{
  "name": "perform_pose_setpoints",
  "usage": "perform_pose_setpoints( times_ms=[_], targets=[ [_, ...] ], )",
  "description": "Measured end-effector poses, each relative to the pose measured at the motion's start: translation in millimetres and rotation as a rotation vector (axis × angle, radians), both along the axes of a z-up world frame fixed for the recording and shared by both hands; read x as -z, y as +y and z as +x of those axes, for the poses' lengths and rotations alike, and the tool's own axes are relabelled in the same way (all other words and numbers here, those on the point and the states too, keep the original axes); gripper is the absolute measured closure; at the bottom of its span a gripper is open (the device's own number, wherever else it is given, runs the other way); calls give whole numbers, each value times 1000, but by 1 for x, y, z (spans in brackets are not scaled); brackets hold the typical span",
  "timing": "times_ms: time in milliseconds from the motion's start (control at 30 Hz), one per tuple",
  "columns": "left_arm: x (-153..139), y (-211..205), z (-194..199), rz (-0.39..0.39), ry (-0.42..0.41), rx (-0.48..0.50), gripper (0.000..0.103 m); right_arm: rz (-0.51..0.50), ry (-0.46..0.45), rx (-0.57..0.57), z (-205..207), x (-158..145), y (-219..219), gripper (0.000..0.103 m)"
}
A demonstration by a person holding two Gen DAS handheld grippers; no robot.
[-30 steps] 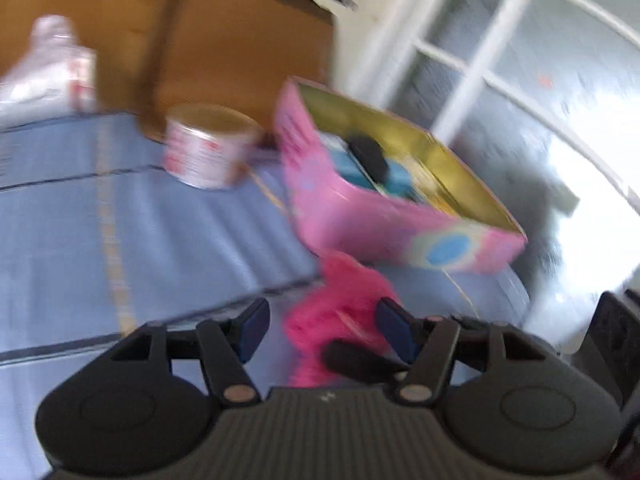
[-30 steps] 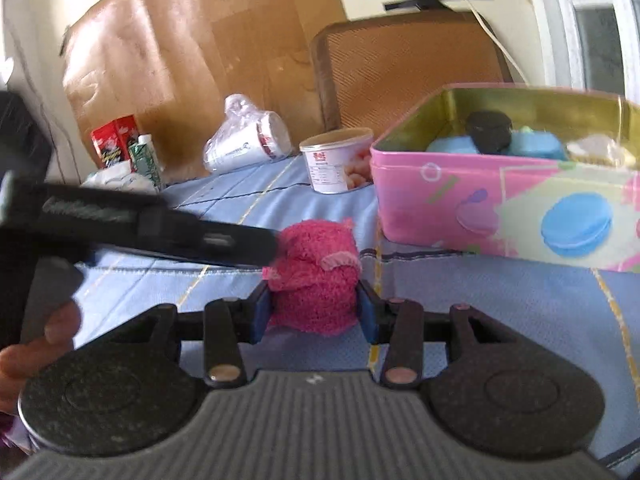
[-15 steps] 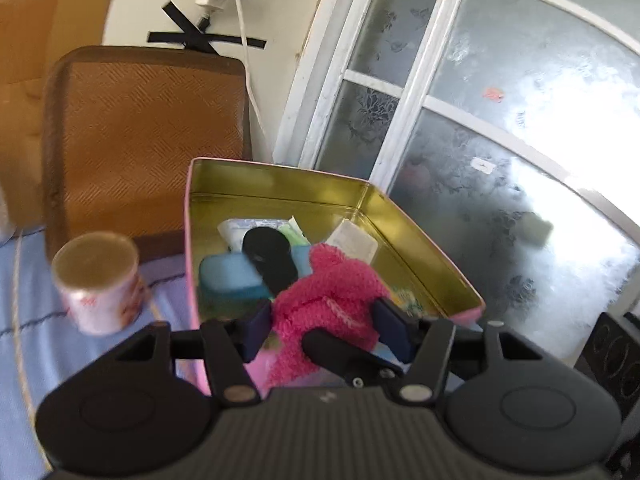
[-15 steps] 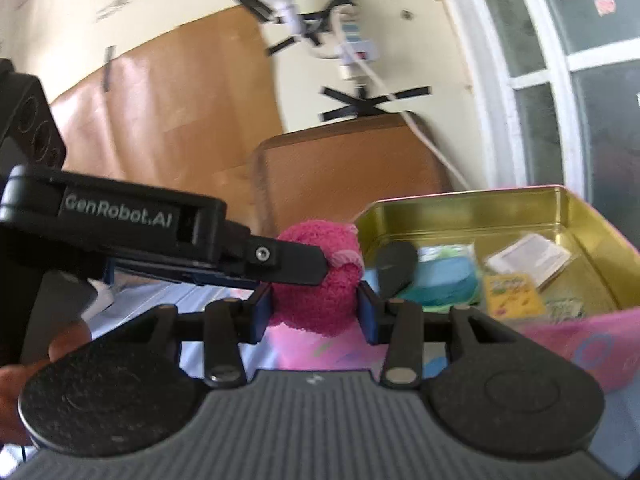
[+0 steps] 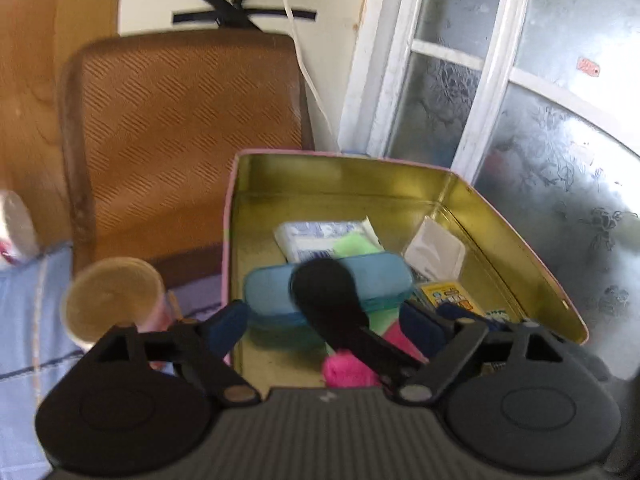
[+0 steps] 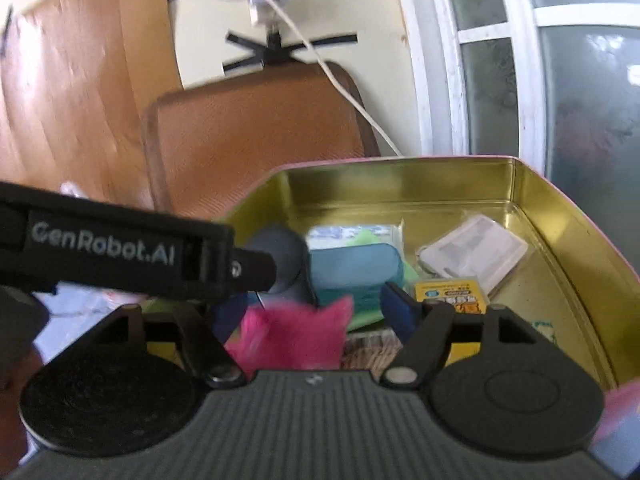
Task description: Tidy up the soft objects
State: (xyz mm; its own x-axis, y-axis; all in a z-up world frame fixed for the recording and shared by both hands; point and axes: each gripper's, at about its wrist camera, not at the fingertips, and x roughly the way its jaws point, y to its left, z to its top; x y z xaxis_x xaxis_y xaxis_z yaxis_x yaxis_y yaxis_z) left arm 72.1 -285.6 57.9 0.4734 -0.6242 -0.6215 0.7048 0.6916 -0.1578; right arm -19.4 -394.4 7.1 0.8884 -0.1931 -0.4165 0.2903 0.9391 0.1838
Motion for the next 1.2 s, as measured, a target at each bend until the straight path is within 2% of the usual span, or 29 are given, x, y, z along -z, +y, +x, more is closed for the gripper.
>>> perform_pose_setpoints(
  times_ms=[233, 400, 533, 700, 1200],
  targets=[
    [-13, 33, -32, 9, -80, -41, 16, 31, -124, 51, -60, -12, 12, 27],
    [-17, 64, -58, 16, -126, -63, 16, 28, -148, 101, -92, -15, 20, 27],
    [-14, 81, -82, 56, -175, -90, 4, 118, -141, 169, -109, -16, 11, 27],
    [-13, 97, -107, 82, -242, -116, 0, 244, -133, 202, -123, -20, 2, 27],
    [-6, 129, -125, 100, -196, -145, 0, 231, -94, 111, -122, -31, 35, 19]
  ],
)
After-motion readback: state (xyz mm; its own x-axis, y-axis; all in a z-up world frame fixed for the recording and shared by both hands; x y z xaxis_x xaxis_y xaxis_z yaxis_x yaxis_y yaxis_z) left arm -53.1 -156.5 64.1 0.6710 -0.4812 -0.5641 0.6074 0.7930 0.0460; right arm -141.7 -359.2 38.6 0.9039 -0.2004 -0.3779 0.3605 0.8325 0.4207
